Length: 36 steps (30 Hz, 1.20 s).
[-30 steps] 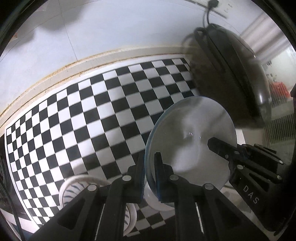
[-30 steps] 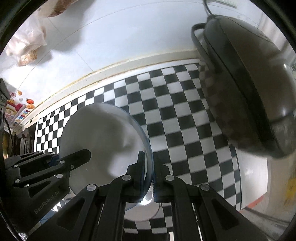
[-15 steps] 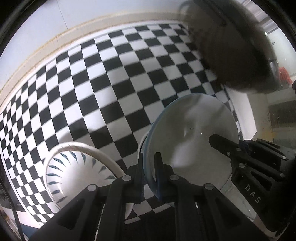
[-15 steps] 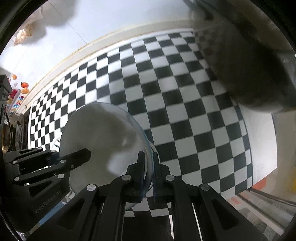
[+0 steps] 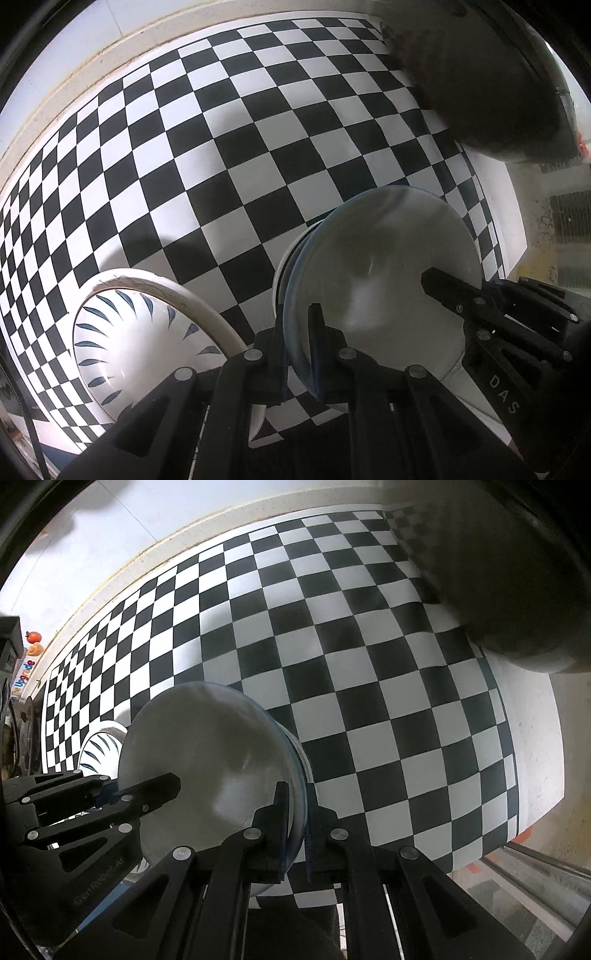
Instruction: Organize plates and bowls
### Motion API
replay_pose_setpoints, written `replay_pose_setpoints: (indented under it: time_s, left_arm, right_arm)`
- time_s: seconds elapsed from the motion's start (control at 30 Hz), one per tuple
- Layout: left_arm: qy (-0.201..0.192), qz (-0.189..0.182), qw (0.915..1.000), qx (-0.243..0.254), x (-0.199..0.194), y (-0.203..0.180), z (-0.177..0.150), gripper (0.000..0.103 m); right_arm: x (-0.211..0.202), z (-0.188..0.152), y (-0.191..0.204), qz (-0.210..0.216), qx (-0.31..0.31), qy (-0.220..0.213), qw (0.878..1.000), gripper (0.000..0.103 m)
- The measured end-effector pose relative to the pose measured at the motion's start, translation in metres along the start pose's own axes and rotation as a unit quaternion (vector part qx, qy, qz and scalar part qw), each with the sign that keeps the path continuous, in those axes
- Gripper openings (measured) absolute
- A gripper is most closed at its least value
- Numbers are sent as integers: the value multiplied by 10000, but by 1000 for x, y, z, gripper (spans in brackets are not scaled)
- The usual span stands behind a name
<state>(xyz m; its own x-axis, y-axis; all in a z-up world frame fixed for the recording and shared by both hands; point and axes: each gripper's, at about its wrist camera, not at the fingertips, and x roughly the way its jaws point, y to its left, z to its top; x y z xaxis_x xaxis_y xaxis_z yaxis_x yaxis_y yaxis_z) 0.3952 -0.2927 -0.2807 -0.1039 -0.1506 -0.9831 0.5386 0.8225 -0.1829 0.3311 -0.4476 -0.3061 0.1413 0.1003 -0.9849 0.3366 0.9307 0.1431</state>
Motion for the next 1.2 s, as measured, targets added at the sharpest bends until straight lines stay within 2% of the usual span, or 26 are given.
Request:
replay_pose_setpoints:
  time_s: [0.27,0.7,0.93,1.2]
  left_arm:
    - [-80,155,9997,159,4,-6,-5,8]
    - [-40,8,10000,-11,1,0,-3,9]
    - [-47,294,9995,70,-1,-2,-6,11]
    - [-62,290,9996,-11,-1,-1,-9,11]
  right_arm:
    - [0,-4,-2,-14,14,-11,10000,8]
    - [5,-4,-5,93,68,96,9999,10]
    - [5,-5,-5,120,73,103,9998,10]
    - [4,-5,-2,55,-20,115,9999,11]
